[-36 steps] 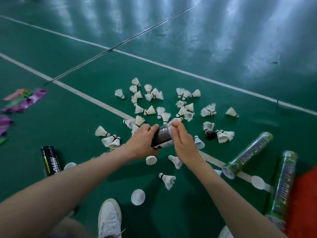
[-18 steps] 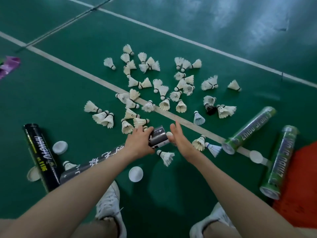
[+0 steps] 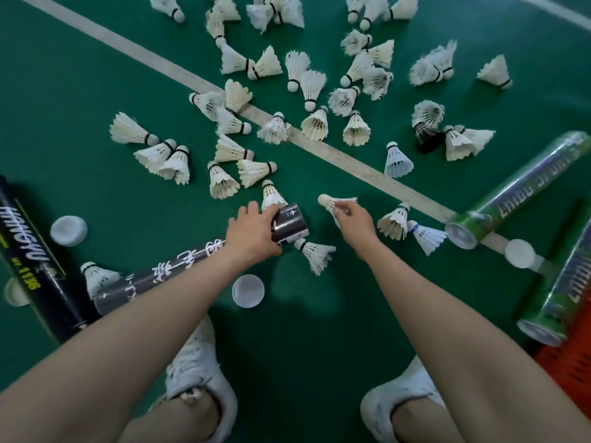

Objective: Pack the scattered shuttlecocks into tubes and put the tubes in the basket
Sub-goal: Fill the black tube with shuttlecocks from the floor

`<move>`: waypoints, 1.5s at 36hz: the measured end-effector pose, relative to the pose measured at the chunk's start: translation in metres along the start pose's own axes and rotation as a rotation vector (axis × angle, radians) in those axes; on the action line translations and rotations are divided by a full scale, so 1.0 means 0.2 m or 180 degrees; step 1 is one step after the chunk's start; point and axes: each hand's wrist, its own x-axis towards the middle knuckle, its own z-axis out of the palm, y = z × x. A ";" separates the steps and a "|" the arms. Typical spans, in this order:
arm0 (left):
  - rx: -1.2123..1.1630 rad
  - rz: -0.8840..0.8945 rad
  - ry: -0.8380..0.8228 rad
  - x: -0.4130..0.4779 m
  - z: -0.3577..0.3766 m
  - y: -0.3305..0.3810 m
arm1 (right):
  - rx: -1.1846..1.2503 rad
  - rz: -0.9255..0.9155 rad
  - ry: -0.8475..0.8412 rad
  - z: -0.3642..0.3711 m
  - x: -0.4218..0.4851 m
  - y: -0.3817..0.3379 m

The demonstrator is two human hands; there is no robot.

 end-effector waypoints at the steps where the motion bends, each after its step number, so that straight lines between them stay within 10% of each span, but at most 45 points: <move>1: 0.0009 0.0002 -0.0007 0.00 0.01 0.00 | 0.0058 -0.0042 0.0124 0.00 -0.01 -0.01; 8: -0.0090 0.0088 0.0178 -0.08 -0.07 0.02 | 0.0462 -0.0729 0.0935 -0.11 -0.16 -0.12; 24: -0.0739 0.0579 0.1327 -0.62 -0.55 0.18 | 0.0206 -0.2401 -0.0019 -0.37 -0.95 -0.55; 31: -0.0596 0.0809 0.1575 -0.79 -0.60 0.20 | 0.0890 -0.1780 -0.0971 -0.41 -1.12 -0.66; 38: -0.0424 0.0504 0.1322 -0.75 -0.50 0.13 | 0.1470 -0.1528 -0.0573 -0.34 -1.04 -0.54; 54: 0.0298 0.0023 0.0195 -0.34 -0.08 -0.03 | 0.0336 0.0328 -0.0622 0.04 -0.44 0.03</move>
